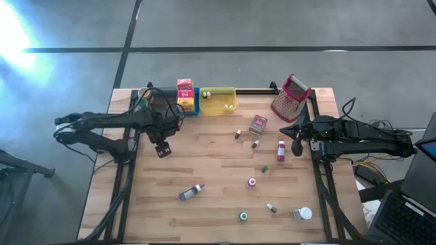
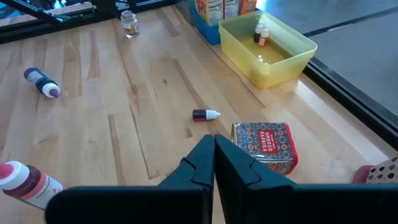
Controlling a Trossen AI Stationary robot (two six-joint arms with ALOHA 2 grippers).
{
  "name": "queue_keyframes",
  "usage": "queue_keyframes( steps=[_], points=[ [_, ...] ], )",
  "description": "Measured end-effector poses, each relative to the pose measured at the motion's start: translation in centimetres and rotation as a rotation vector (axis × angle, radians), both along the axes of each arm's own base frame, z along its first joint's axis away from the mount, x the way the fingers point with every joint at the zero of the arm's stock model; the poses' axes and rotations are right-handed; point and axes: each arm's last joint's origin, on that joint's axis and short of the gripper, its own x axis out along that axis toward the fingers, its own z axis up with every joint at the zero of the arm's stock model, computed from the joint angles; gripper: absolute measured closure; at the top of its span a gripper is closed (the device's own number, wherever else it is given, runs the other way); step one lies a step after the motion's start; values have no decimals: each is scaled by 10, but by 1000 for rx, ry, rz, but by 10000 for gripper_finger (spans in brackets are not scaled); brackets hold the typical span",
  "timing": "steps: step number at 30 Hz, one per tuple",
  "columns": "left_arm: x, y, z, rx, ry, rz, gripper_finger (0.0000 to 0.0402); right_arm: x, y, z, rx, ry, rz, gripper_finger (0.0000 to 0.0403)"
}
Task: Pick & Place Kitchen Items
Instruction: Put the brown seasoning bottle into the black bin
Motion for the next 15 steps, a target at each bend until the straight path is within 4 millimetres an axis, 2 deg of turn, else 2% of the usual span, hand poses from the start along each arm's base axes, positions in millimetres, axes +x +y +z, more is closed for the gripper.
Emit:
queue_keyframes(
  steps=[5, 15],
  points=[
    [1, 1, -1, 2, 6, 0, 172, 0, 0, 0, 0, 0, 0, 394],
    [-3, 1, -12, 20, 21, 3, 125, 0, 0, 0, 0, 0, 0, 394]
  ],
)
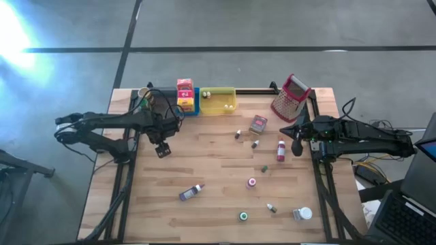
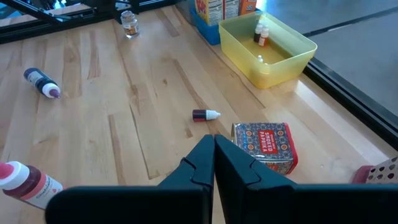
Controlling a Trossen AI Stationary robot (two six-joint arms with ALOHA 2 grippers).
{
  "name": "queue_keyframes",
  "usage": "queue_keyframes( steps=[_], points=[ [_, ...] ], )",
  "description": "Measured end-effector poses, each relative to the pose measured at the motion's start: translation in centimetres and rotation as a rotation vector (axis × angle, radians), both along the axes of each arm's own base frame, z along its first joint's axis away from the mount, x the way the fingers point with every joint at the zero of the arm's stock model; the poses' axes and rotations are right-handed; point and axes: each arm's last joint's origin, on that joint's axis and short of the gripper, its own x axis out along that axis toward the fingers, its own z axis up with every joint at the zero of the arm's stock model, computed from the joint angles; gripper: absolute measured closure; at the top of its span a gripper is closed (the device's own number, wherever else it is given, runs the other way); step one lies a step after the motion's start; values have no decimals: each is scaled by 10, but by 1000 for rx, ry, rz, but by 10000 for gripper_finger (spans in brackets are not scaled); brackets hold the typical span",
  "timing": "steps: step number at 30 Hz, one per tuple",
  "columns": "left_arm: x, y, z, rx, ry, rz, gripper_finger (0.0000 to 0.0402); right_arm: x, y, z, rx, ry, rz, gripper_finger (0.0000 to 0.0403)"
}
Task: Pick & Place Kitchen Items
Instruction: Put the brown seasoning bottle into the black bin
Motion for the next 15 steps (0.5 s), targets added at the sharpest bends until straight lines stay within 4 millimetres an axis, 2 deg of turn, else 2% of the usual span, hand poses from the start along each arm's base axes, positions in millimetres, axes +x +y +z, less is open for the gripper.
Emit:
queue_keyframes(
  steps=[15],
  points=[
    [1, 1, -2, 8, -13, 8, 133, 0, 0, 0, 0, 0, -1, 394]
  ],
)
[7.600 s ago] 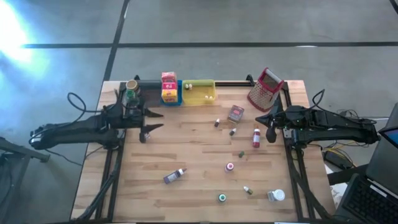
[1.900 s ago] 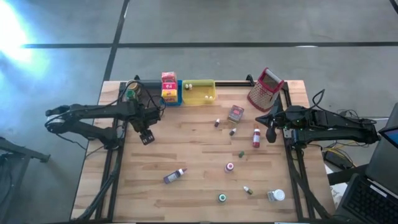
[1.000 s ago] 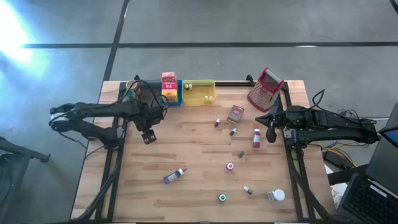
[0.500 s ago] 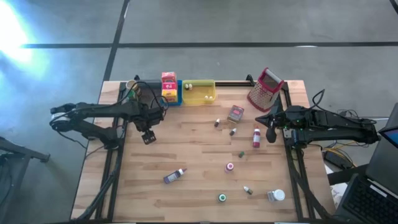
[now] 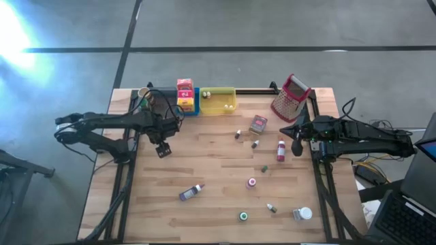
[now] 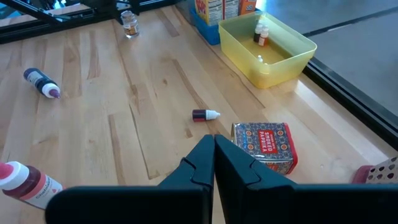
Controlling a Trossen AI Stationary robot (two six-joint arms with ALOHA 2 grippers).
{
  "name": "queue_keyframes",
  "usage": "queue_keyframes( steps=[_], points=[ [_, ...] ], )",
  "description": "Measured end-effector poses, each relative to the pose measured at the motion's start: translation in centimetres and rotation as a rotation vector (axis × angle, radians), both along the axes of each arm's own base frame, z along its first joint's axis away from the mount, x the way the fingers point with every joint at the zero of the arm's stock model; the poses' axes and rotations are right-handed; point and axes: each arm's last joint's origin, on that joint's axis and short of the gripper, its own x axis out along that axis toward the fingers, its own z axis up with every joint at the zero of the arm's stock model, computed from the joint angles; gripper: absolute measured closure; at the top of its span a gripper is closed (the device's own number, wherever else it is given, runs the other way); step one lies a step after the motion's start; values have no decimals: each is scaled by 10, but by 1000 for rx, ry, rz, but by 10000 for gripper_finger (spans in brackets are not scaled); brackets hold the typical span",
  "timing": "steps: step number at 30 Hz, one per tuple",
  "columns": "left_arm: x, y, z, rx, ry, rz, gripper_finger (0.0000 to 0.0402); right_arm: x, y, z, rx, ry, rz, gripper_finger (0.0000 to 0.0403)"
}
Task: Pick & Place Kitchen Items
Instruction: Put the brown seasoning bottle into the black bin
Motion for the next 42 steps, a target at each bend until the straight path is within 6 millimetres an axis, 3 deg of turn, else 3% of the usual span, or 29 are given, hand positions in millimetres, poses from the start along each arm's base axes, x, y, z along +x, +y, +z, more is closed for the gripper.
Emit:
queue_keyframes(
  steps=[12, 19, 42],
  points=[
    [0, 1, 0, 3, -7, 8, 220, 0, 0, 0, 0, 0, 1, 394],
    [0, 1, 0, 10, -5, 9, 200, 0, 0, 0, 0, 0, 1, 394],
    [0, 0, 0, -12, -3, 4, 190, 0, 0, 0, 0, 1, 2, 394]
  ],
)
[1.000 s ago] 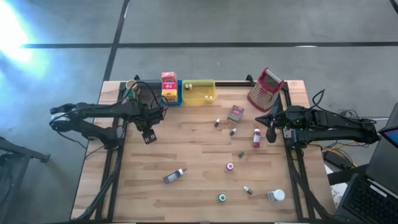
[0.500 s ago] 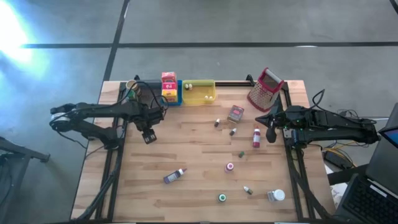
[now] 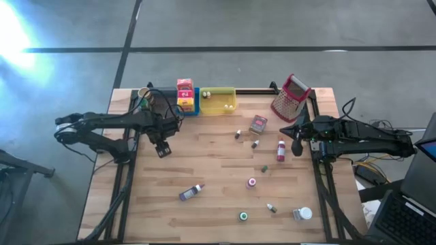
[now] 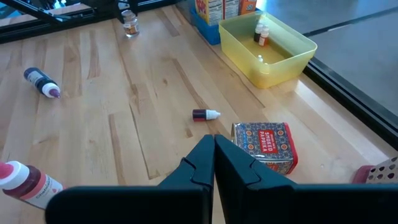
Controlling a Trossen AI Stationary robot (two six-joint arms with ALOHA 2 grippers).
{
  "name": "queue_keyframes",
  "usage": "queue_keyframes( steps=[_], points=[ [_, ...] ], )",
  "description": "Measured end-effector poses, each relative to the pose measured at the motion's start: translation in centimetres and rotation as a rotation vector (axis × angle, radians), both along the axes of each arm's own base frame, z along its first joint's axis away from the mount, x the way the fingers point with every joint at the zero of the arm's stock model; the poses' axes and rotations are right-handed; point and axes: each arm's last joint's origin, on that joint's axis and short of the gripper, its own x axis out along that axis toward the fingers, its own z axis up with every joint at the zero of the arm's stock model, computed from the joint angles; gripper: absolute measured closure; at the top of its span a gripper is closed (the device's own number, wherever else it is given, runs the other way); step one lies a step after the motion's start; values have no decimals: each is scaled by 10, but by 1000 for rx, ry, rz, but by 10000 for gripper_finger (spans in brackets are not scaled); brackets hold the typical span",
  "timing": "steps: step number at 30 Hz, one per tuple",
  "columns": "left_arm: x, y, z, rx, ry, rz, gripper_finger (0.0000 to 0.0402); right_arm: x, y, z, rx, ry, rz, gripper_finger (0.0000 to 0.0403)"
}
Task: Pick & Place Kitchen Items
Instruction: Put the brown seasoning bottle into the black bin
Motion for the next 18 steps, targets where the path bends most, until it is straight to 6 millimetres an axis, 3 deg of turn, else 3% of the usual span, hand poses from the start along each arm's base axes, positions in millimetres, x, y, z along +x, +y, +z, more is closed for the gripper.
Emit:
queue_keyframes(
  steps=[12, 18],
  points=[
    [-2, -1, 0, -6, 23, 12, 133, 0, 0, 0, 0, 0, -1, 394],
    [-2, -1, 0, -3, 23, 13, 127, 0, 0, 0, 0, 0, 0, 394]
  ],
)
